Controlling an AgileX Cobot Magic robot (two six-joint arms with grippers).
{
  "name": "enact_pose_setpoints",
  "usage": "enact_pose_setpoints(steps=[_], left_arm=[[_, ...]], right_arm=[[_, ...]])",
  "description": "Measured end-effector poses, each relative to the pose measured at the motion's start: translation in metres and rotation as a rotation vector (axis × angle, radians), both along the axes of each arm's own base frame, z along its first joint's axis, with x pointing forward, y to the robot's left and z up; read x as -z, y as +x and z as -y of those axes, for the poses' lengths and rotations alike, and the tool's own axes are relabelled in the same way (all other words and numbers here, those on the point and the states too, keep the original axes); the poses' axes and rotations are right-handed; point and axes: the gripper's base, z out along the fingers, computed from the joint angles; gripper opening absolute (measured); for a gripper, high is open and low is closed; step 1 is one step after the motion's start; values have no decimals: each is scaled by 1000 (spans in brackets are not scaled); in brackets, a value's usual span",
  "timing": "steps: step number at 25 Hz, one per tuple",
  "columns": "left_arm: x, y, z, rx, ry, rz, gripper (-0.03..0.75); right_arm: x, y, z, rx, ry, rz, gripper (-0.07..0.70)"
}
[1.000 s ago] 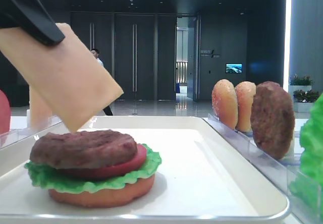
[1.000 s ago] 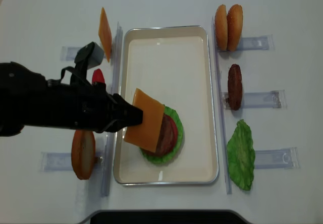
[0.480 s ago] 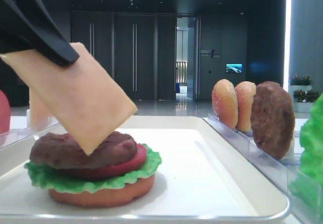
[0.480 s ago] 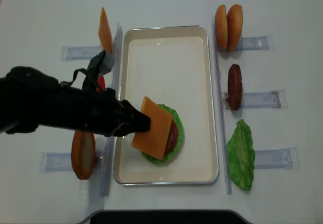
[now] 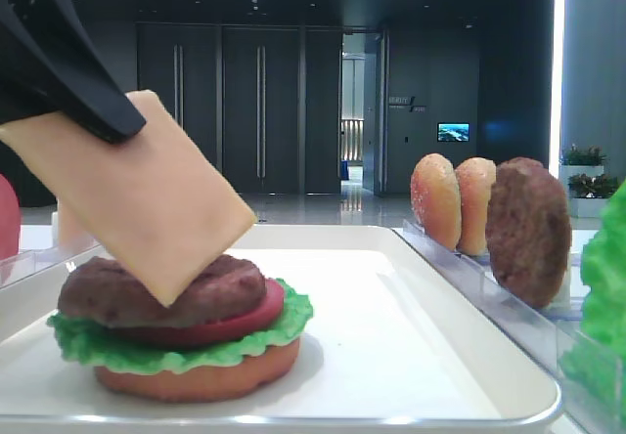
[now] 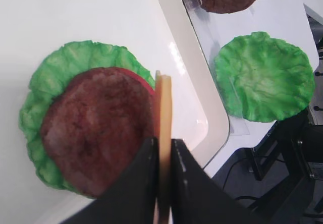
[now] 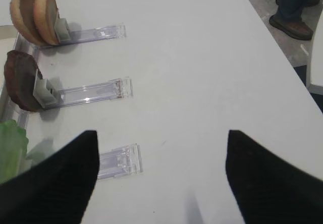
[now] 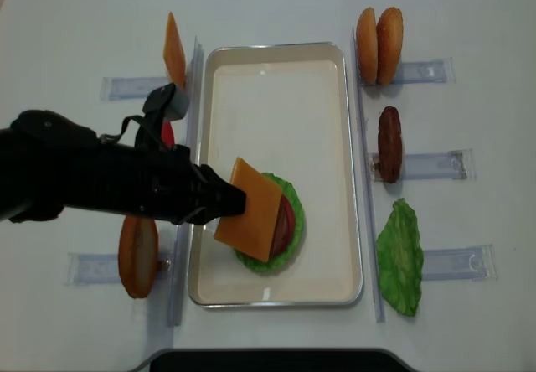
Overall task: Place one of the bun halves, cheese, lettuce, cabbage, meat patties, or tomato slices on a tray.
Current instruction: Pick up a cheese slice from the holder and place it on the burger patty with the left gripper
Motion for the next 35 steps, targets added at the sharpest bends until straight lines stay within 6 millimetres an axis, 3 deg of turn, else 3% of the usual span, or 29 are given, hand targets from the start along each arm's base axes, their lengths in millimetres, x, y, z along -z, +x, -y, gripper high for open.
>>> enact_pose_setpoints(steps=[26, 30, 32, 35], left_arm=[[2, 2, -1, 83, 50, 107, 44], [4, 5, -3, 59, 75, 124, 179], [5, 7, -5, 45, 94, 135, 303], [6, 9, -7, 29, 124, 155, 552]], right_arm=[[0, 0, 0, 0, 0, 0, 500], [0, 0, 0, 0, 0, 0, 500], [0, 0, 0, 0, 0, 0, 500], [0, 0, 0, 0, 0, 0, 500]])
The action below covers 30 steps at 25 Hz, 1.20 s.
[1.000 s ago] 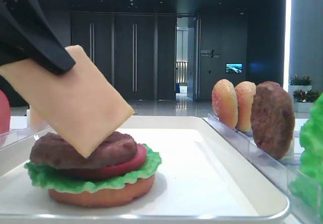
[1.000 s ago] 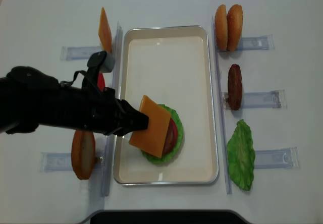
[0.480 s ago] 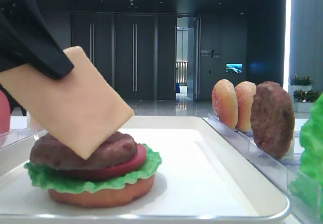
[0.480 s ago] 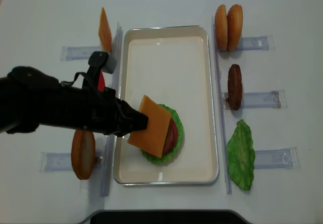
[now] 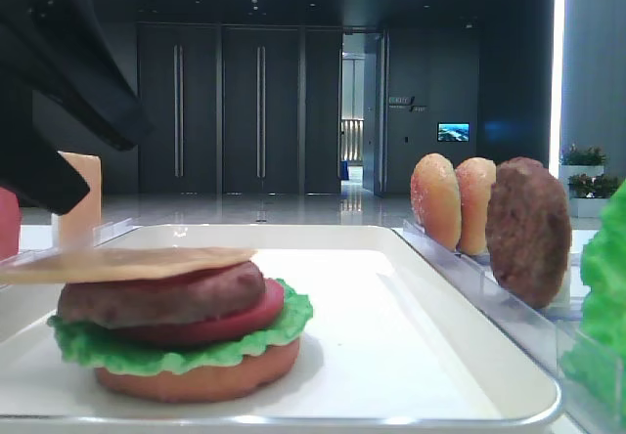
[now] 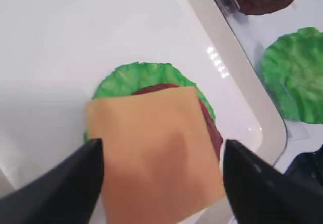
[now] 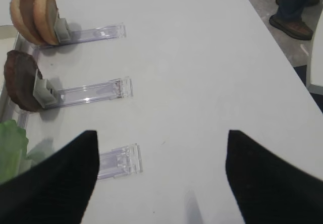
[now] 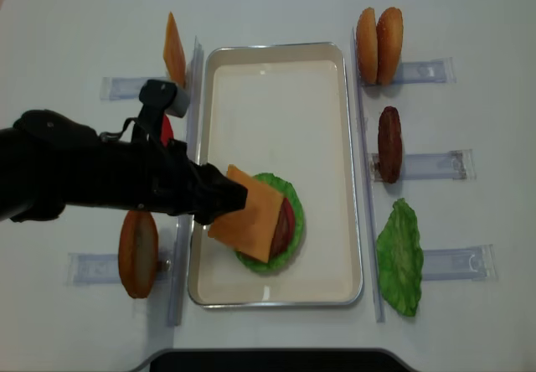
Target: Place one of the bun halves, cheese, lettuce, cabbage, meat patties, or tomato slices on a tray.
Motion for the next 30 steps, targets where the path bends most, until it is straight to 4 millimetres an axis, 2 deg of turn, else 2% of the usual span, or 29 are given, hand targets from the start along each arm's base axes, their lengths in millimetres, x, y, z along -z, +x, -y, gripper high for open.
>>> enact_pose_setpoints(steps=[2, 5, 12, 19, 23, 30], left_arm=[[1, 1, -1, -18, 16, 6, 639], [3, 3, -5, -41, 60, 6, 681], [-3, 10, -9, -65, 154, -29, 692], [-34, 35, -13, -81, 196, 8, 692], [-55, 52, -29, -137, 239, 22, 692], [-83, 67, -84, -269, 488, -47, 692]], right_arm=[[0, 0, 0, 0, 0, 0, 500], [0, 0, 0, 0, 0, 0, 500], [0, 0, 0, 0, 0, 0, 500], [0, 0, 0, 0, 0, 0, 500], [0, 0, 0, 0, 0, 0, 500], [0, 0, 0, 0, 0, 0, 500]])
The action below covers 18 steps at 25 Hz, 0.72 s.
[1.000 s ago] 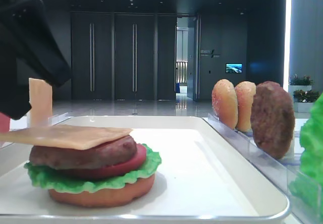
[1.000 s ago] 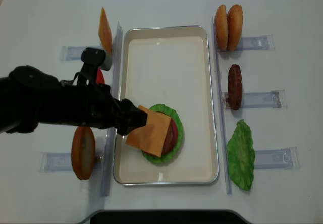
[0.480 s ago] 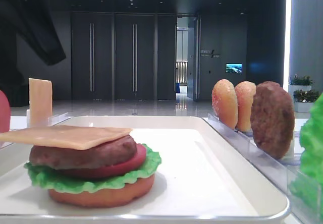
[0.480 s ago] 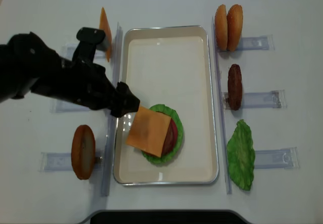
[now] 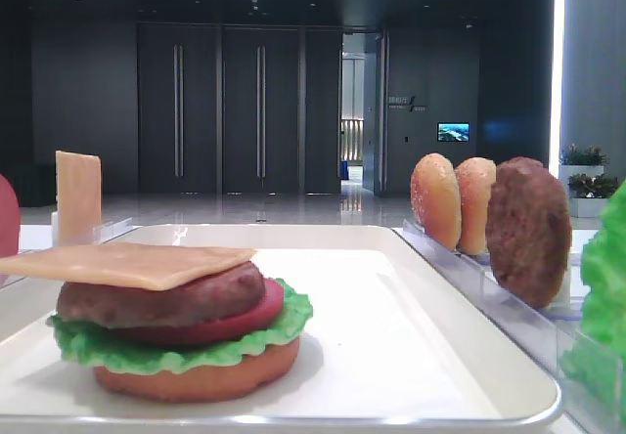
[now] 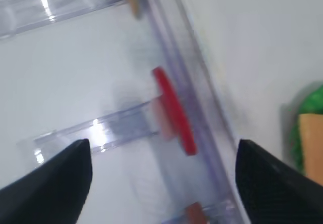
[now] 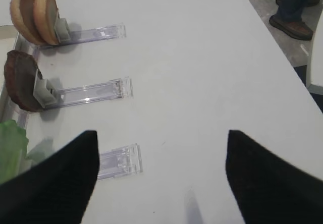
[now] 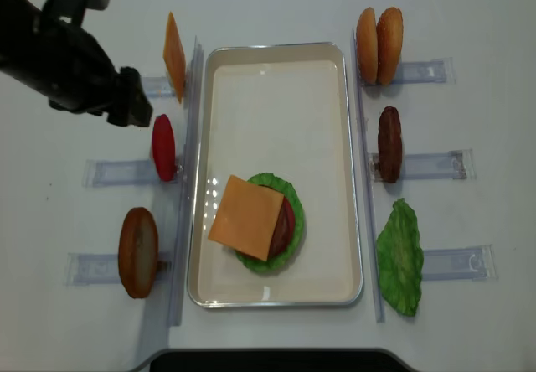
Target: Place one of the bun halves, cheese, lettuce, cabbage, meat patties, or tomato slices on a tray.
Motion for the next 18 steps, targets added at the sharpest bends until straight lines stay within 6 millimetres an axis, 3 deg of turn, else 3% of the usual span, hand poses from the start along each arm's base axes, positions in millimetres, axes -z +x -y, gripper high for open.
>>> enact_pose_setpoints(steps=[4, 7, 18], left_arm=[[-2, -3, -29, -115, 118, -64, 692], [-2, -7, -41, -175, 178, -108, 692], [0, -22, -40, -257, 219, -264, 692]], right_arm=[[0, 0, 0, 0, 0, 0, 500], [0, 0, 0, 0, 0, 0, 500], [0, 0, 0, 0, 0, 0, 500]])
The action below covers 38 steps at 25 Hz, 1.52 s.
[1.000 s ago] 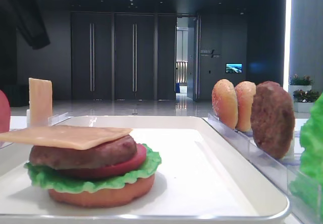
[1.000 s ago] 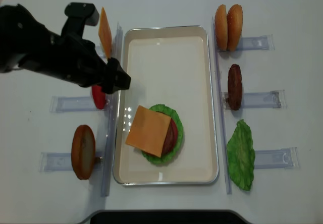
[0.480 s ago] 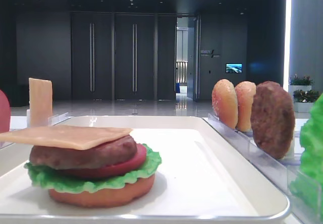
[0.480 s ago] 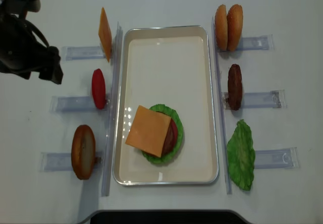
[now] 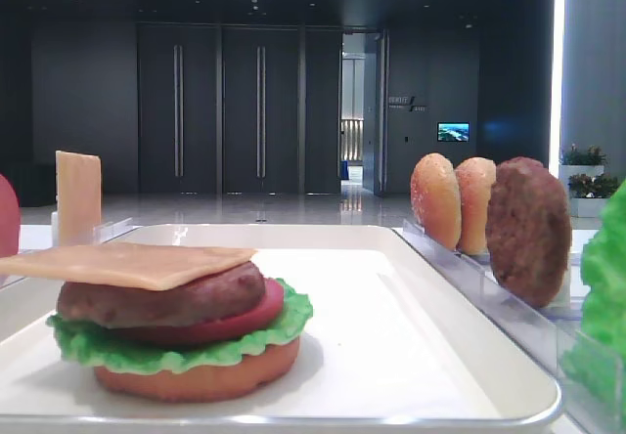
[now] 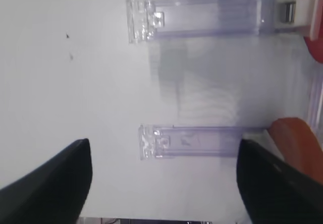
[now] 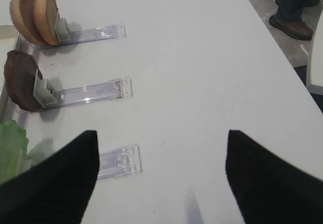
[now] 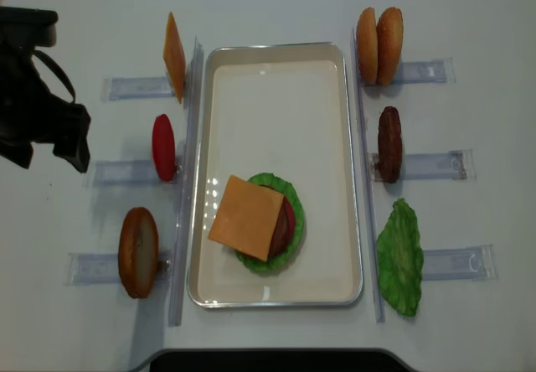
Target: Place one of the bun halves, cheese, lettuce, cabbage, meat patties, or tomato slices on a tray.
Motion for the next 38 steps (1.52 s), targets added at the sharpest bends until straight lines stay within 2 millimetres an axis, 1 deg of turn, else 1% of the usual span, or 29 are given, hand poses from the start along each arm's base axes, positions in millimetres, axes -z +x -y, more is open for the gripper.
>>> enact_pose_setpoints(steps=[2, 4, 6, 8, 14, 17, 22, 24, 31, 38], left_arm=[[-4, -5, 2, -1, -6, -6, 692], [-5, -15, 2, -2, -10, -2, 692], [-5, -31, 2, -6, -11, 6, 692], [0, -50, 1, -18, -13, 12, 692], [8, -106, -2, -36, -22, 91, 692], [11, -133, -3, -38, -30, 173, 692], [18, -172, -5, -34, -45, 341, 692], [13, -185, -5, -34, -50, 425, 692], [-1, -224, -7, -33, -72, 701, 692], [-4, -255, -9, -32, -85, 889, 692]], right_arm=[[0, 0, 0, 0, 0, 0, 500], [0, 0, 0, 0, 0, 0, 500], [0, 0, 0, 0, 0, 0, 500], [0, 0, 0, 0, 0, 0, 500], [0, 0, 0, 0, 0, 0, 500], [0, 0, 0, 0, 0, 0, 500], [0, 0, 0, 0, 0, 0, 500], [0, 0, 0, 0, 0, 0, 500], [0, 0, 0, 0, 0, 0, 500], [0, 0, 0, 0, 0, 0, 500]])
